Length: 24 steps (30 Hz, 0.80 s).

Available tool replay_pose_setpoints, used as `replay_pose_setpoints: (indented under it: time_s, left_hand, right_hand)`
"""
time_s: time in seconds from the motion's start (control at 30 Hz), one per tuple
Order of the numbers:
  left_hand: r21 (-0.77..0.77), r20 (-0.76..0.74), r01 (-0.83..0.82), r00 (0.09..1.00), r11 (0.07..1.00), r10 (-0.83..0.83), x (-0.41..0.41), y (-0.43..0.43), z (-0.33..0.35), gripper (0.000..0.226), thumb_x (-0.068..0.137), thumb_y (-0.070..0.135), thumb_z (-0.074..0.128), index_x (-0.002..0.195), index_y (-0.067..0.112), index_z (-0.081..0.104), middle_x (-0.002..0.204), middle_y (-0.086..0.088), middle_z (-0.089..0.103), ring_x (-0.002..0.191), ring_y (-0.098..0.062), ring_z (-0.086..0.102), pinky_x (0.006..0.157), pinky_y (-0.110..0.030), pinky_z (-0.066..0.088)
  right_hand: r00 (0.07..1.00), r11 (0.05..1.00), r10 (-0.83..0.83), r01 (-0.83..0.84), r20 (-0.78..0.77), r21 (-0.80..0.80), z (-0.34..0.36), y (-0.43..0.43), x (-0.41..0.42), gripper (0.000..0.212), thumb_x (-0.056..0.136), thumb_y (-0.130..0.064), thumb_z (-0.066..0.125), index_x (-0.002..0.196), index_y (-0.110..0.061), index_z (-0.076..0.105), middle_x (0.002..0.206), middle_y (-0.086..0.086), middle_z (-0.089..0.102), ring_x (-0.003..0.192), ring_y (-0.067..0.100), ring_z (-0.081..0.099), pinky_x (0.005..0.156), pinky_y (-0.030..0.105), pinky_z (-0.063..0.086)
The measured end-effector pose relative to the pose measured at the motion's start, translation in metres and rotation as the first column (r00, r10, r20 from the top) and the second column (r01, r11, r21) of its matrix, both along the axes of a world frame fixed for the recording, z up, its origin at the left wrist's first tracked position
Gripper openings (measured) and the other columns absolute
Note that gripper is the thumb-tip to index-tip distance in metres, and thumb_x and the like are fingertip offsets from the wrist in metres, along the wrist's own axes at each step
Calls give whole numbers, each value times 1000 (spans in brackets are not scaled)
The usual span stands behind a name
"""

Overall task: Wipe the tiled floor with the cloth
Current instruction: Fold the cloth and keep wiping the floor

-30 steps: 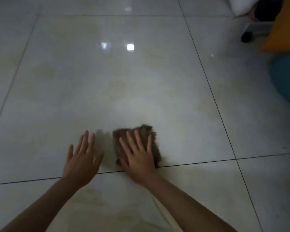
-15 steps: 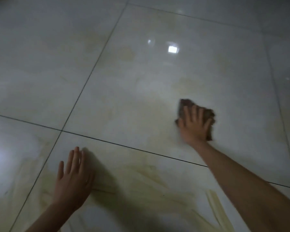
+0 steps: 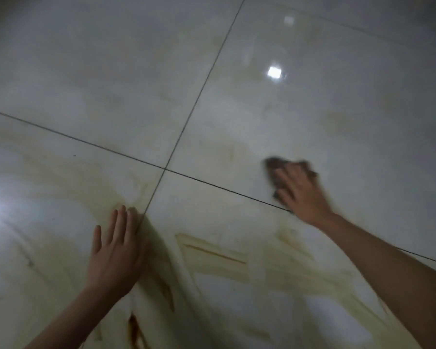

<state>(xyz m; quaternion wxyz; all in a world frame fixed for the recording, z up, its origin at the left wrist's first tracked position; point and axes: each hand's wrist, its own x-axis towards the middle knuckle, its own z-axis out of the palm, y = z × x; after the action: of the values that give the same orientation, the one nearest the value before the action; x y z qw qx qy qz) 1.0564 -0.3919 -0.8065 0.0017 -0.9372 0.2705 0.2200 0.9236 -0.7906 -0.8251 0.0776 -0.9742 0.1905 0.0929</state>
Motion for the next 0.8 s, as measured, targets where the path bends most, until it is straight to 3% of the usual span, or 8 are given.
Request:
replay_pose_setpoints:
  time_s: [0.07, 0.13, 0.23, 0.37, 0.47, 0.57, 0.7, 0.8]
  left_hand:
    - [-2, -5, -26, 1000, 1000, 26, 6, 24, -3, 82, 74, 60, -21, 140, 13, -28, 151, -6, -31, 142, -20, -27, 120, -45, -6]
    - [-10, 2, -29, 1000, 1000, 29, 14, 41, -9, 82, 76, 61, -19, 142, 12, -26, 153, -6, -30, 142, -20, -27, 120, -46, -7]
    - [-46, 29, -4, 1000, 999, 6, 20, 53, -18, 84, 80, 63, -15, 146, 12, -18, 156, -5, -25, 144, -21, -25, 119, -44, -8]
    - [-153, 56, 23, 998, 988, -14, 17, 62, -30, 76, 92, 53, 4, 151, 6, 6, 161, -7, -2, 149, -21, -9, 119, -46, 3]
    - [-218, 89, 81, 994, 973, -63, 21, 69, -35, 66, 97, 42, 15, 149, 2, 24, 159, -10, 16, 148, -22, 6, 116, -48, 12]
    - [-260, 83, 84, 994, 962, -65, 24, 72, -37, 66, 97, 42, 21, 150, 3, 23, 159, -10, 16, 148, -20, 4, 116, -45, 9]
    - [-246, 86, 87, 994, 965, -68, 23, 72, -38, 65, 98, 44, 16, 152, 9, 10, 161, -7, 3, 149, -17, -7, 118, -45, 2]
    - [-229, 53, 60, 997, 972, -50, 24, 73, -37, 67, 96, 47, 9, 152, 10, 7, 161, -5, 0, 148, -15, -10, 119, -46, 2]
  right_hand:
    - [859, 870, -479, 491, -184, 29, -1, 5, 2, 60, 102, -48, 20, 155, -24, 7, 163, 3, -3, 150, 25, -5, 117, 58, 4]
    - [805, 819, -563, 574, -190, 9, -7, 44, 17, 59, 103, -46, 23, 154, -29, 0, 163, -1, -10, 149, 23, -12, 116, 60, -1]
    - [927, 929, -369, 369, -64, -10, -15, 143, 42, 60, 102, -46, 26, 154, -27, 3, 163, 1, -3, 150, 24, -5, 116, 60, 1]
    - [995, 992, 57, -66, 82, 103, -15, 306, 45, 57, 94, -44, 34, 149, -26, 36, 159, 0, 25, 147, 24, 21, 111, 52, 26]
    - [904, 900, 428, -425, -12, 93, -17, 321, 47, 54, 99, -48, 27, 151, -33, 29, 160, -9, 19, 149, 14, 9, 118, 50, 21]
    - [759, 771, 633, -635, -151, 38, -9, 251, 73, 53, 102, -48, 29, 152, -37, 16, 162, -8, 4, 150, 16, -2, 119, 52, -1]
    - [964, 988, 154, -148, -216, 43, -3, 188, 121, 57, 102, -52, 22, 151, -42, -4, 160, -11, -18, 147, 14, -17, 117, 55, -1]
    - [980, 996, -10, 27, -199, 83, -4, 213, 136, 57, 103, -49, 17, 152, -37, -8, 158, -7, -24, 146, 18, -23, 117, 56, -5]
